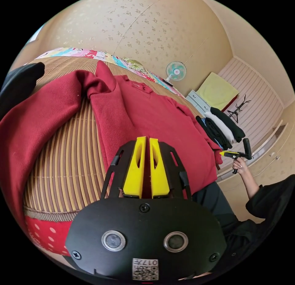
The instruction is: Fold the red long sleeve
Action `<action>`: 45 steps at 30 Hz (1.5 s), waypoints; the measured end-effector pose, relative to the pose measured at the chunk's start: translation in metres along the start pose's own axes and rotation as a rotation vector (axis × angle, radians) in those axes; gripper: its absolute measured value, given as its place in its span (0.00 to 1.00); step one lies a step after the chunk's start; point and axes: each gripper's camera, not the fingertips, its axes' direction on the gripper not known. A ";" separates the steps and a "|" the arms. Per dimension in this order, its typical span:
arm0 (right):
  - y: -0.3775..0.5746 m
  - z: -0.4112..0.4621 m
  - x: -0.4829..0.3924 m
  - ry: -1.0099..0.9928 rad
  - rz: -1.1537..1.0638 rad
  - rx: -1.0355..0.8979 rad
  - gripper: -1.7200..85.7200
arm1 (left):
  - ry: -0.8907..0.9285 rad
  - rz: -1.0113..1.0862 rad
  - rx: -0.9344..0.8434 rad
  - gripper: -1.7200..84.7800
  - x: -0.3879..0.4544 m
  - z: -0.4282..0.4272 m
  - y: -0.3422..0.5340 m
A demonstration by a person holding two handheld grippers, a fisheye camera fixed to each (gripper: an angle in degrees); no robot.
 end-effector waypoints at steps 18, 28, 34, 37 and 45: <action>0.322 -0.043 0.275 -0.968 1.051 1.123 0.09 | -0.001 0.002 0.006 0.04 -0.026 -0.015 0.025; 0.270 0.009 0.222 -1.180 1.052 0.918 0.13 | 0.003 0.001 0.009 0.04 -0.033 -0.018 0.034; 0.203 -0.088 0.185 -0.830 0.950 1.046 0.05 | -0.012 -0.001 0.006 0.03 -0.033 -0.016 0.037; 0.121 -0.155 0.152 -0.744 0.755 1.100 0.04 | -0.028 0.004 0.004 0.02 -0.032 -0.015 0.038; -0.068 -0.223 -0.086 -0.457 -0.021 0.945 0.06 | -0.040 0.009 0.006 0.02 -0.031 -0.013 0.041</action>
